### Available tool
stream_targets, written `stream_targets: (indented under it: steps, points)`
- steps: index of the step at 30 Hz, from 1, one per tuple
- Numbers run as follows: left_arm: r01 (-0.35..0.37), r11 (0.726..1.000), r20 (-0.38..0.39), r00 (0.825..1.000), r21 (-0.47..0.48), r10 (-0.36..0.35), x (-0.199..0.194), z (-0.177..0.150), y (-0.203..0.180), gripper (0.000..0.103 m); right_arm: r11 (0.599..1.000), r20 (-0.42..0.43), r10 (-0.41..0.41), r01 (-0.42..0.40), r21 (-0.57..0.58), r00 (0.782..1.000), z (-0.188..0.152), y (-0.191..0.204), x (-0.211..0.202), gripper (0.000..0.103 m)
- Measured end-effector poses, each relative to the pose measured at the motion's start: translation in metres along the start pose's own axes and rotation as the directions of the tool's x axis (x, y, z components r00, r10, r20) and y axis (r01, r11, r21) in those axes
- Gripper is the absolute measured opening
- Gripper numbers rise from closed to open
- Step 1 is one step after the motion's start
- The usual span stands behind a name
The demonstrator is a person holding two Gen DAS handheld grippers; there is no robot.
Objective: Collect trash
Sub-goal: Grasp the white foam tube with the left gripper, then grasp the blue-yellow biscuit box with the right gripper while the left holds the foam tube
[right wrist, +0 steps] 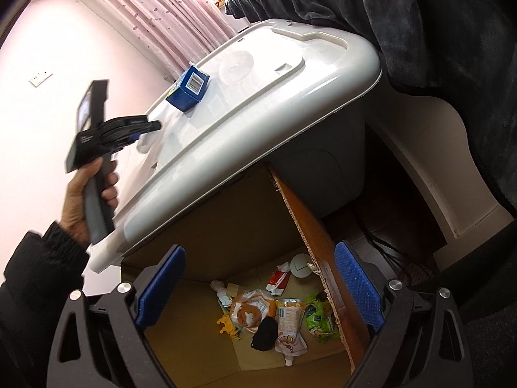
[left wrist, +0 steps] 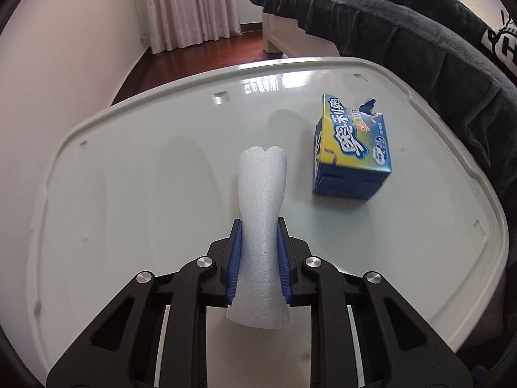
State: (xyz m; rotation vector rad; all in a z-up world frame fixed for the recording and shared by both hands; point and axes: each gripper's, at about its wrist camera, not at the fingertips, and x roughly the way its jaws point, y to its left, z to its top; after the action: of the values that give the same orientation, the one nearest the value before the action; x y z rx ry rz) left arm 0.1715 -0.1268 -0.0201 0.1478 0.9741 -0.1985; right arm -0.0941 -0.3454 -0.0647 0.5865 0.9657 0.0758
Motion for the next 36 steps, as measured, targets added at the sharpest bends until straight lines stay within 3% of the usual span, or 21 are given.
stream_targets:
  steps: [5,10,14,17,21,27,36]
  points:
    - [-0.01,0.999,0.023,1.0,-0.032,0.011,-0.06,-0.032,0.009,0.02,1.0,0.009,-0.006,0.006,-0.02,1.0,0.005,0.008,-0.004,0.092]
    - [0.004,0.995,0.043,0.999,-0.098,0.0,-0.124,-0.094,0.008,0.02,0.994,0.037,-0.023,0.027,-0.102,0.999,0.021,0.034,-0.006,0.092]
    - [-0.03,0.988,0.078,0.996,-0.15,0.042,-0.152,-0.146,-0.006,0.02,0.979,0.082,-0.053,0.068,-0.192,0.995,0.053,0.071,0.004,0.093]
    - [-0.033,0.984,0.082,0.995,-0.176,0.048,-0.15,-0.169,-0.011,0.02,0.959,0.114,-0.082,0.11,-0.263,0.99,0.084,0.102,0.021,0.094]
    - [-0.067,0.985,0.065,0.995,-0.159,0.078,-0.138,-0.175,-0.012,0.02,0.941,0.166,-0.12,0.166,-0.294,0.979,0.129,0.141,0.051,0.094]
    - [-0.027,0.98,0.096,0.994,-0.198,0.047,-0.148,-0.18,-0.001,0.02,0.947,0.177,-0.201,0.237,-0.215,0.963,0.192,0.182,0.115,0.097]
    - [-0.035,0.964,0.111,0.992,-0.263,0.067,-0.159,-0.187,0.018,0.021,0.899,0.142,-0.376,0.398,-0.183,0.915,0.213,0.199,0.201,0.097]
